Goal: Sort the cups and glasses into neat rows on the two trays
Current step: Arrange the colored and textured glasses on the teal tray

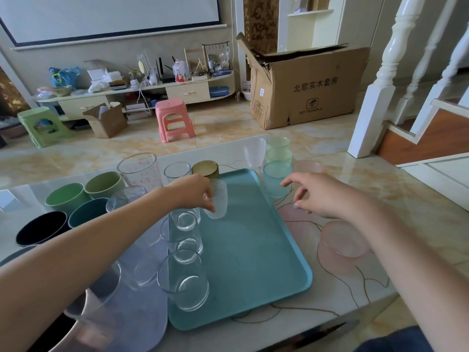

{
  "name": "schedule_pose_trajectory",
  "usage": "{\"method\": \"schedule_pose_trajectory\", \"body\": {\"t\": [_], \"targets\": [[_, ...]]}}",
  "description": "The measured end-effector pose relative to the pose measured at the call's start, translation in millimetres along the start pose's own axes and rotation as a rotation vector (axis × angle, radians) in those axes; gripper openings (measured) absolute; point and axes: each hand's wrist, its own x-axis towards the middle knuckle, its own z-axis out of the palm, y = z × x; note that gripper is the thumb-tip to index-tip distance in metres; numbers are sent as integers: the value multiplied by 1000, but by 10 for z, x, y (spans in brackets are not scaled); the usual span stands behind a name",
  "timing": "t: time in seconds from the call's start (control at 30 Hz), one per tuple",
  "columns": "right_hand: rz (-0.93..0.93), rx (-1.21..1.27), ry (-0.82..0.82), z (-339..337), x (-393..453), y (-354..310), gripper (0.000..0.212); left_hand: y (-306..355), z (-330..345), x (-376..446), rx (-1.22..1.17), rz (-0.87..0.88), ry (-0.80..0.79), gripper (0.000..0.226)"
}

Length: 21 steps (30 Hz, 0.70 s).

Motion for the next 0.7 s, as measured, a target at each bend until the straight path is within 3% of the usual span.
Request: {"method": "schedule_pose_trajectory", "body": {"t": [0.3, 0.47, 0.6, 0.7], "targets": [[15, -14, 70, -273, -217, 72, 20, 115, -73, -65, 202, 39, 41, 51], [120, -85, 13, -282, -413, 273, 29, 365, -177, -156, 62, -3, 215, 51], [228, -269, -146, -168, -450, 365, 46, 683, -206, -241, 113, 107, 252, 42], [309, -275, -198, -24, -431, 454, 40, 942, -202, -307, 147, 222, 216, 37]]}}
